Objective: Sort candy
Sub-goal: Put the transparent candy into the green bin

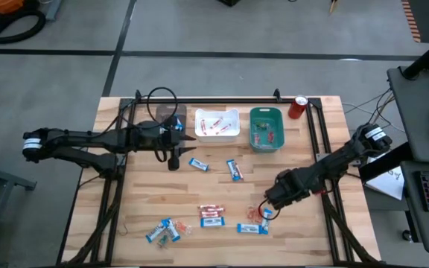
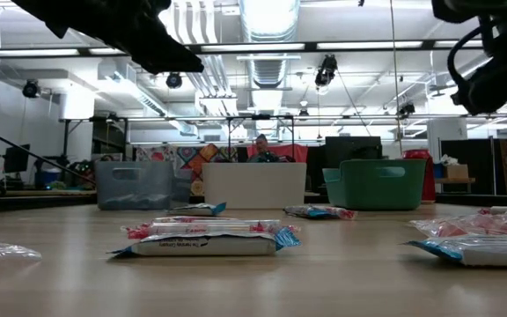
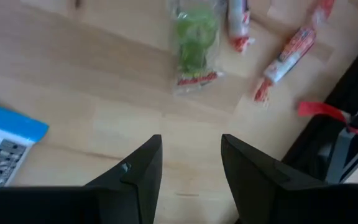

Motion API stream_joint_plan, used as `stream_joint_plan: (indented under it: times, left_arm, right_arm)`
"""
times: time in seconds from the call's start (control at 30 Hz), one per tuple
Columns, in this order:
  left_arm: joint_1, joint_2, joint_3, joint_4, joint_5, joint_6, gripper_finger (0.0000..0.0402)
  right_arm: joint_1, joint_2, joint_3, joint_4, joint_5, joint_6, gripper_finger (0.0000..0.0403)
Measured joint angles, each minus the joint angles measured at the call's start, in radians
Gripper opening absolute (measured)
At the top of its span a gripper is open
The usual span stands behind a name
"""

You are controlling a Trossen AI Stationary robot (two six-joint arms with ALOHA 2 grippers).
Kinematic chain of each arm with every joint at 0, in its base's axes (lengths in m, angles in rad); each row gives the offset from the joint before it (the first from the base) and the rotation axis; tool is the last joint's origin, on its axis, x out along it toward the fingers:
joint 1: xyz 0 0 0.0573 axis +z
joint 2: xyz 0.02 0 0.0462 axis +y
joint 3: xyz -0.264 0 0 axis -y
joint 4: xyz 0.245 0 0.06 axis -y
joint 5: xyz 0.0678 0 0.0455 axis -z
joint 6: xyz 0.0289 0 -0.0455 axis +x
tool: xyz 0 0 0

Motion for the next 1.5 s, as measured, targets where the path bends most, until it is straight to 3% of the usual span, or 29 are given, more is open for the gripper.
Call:
stream_joint_plan:
  times: [0.27,0.73,0.87,1.07,1.3,1.5]
  left_arm:
    - [0.0,0.001,0.0,0.0,0.0,-0.002,0.0128]
    - [0.0,0.002,0.0,0.004,-0.001,-0.016,0.0128]
    - [0.0,0.002,0.0,0.008,-0.001,-0.039,0.0128]
    - [-0.001,0.004,0.0,0.01,-0.001,-0.097,0.0128]
    - [-0.038,0.002,-0.002,-0.043,0.0,-0.129,0.0128]
    - [-0.107,0.003,-0.002,-0.069,0.001,-0.167,0.0128]
  right_arm:
    - [-0.049,0.024,-0.038,0.011,0.051,-0.058,0.0157]
    - [-0.095,0.144,-0.082,0.149,0.051,-0.192,0.0152]
    - [-0.095,0.151,-0.082,0.172,0.043,-0.2,0.012]
    - [-0.095,0.119,-0.086,0.175,0.045,-0.227,0.0025]
    - [-0.092,0.056,-0.058,0.189,0.049,-0.3,0.0018]
    - [-0.105,-0.012,-0.02,0.208,0.182,-0.374,0.0017]
